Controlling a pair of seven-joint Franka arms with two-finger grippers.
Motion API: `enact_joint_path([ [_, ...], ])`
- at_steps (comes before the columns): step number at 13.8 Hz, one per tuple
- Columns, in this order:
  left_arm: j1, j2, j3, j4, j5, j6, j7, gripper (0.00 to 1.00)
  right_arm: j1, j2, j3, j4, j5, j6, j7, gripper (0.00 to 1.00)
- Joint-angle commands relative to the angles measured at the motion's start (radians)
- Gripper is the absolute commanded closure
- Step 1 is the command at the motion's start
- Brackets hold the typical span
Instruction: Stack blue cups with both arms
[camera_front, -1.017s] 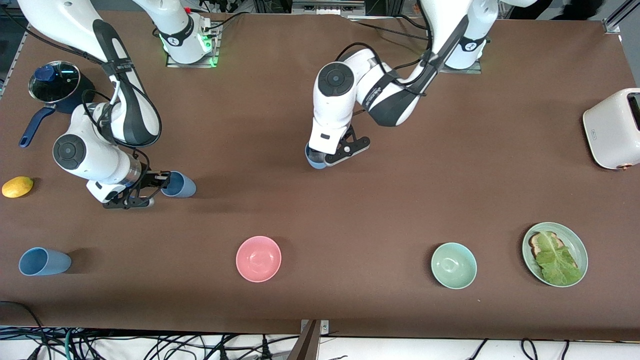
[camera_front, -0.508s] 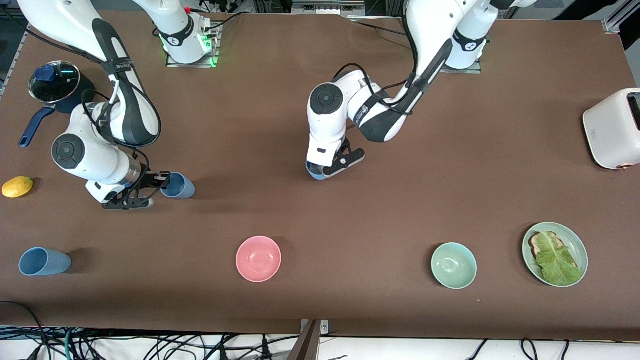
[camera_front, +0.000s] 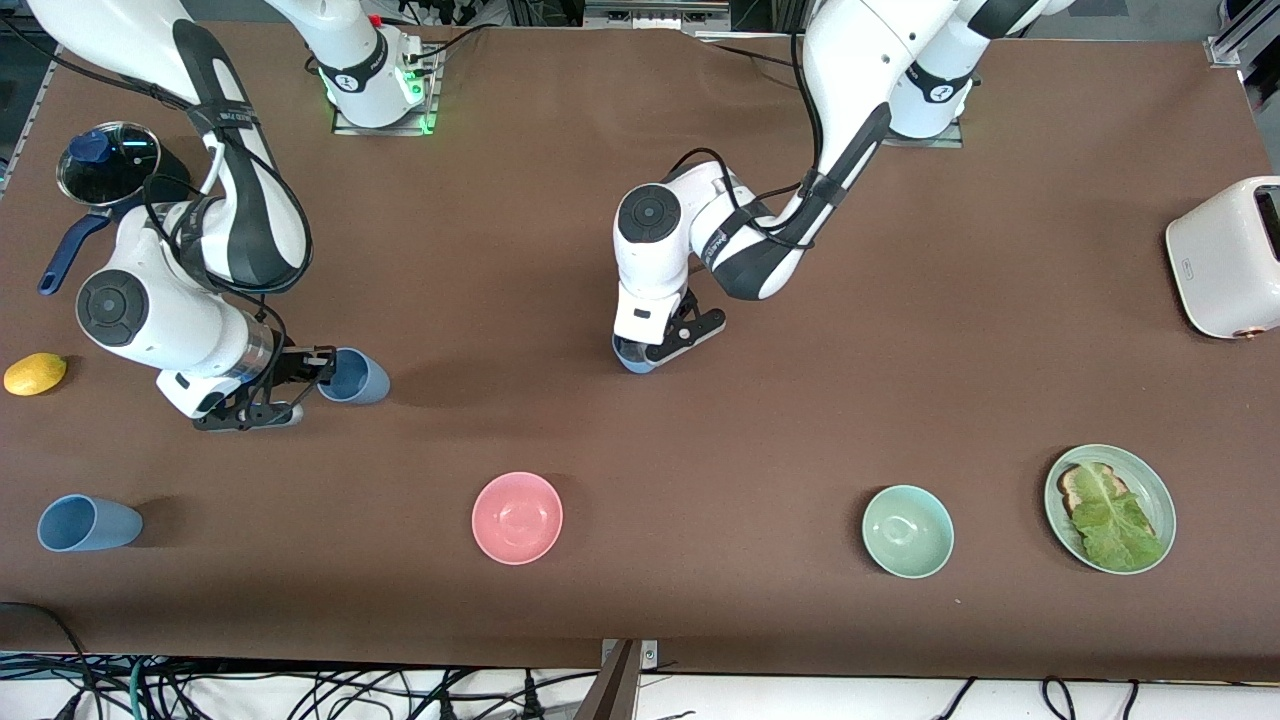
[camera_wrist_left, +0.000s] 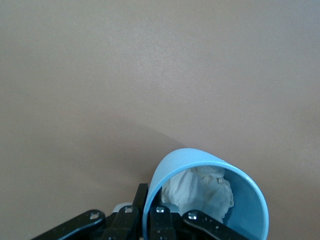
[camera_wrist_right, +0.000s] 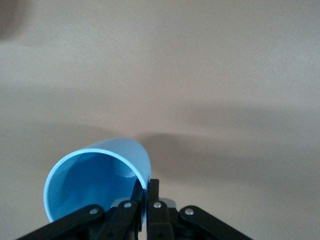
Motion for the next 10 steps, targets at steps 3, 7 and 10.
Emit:
enact_joint_path([
  [3, -0.019, 0.043, 0.01, 0.037, 0.049, 0.004, -0.046, 1.0, 0.026, -0.008, 0.002, 0.092, 0.005, -0.104, 0.0, 1.0],
  [7, -0.017, 0.039, 0.01, 0.041, 0.049, 0.004, 0.008, 0.39, 0.061, -0.004, 0.001, 0.149, -0.004, -0.158, 0.0, 1.0],
  [10, -0.017, 0.028, 0.01, 0.041, 0.066, 0.004, 0.025, 0.05, 0.072, 0.004, 0.001, 0.205, -0.006, -0.225, 0.0, 1.0],
])
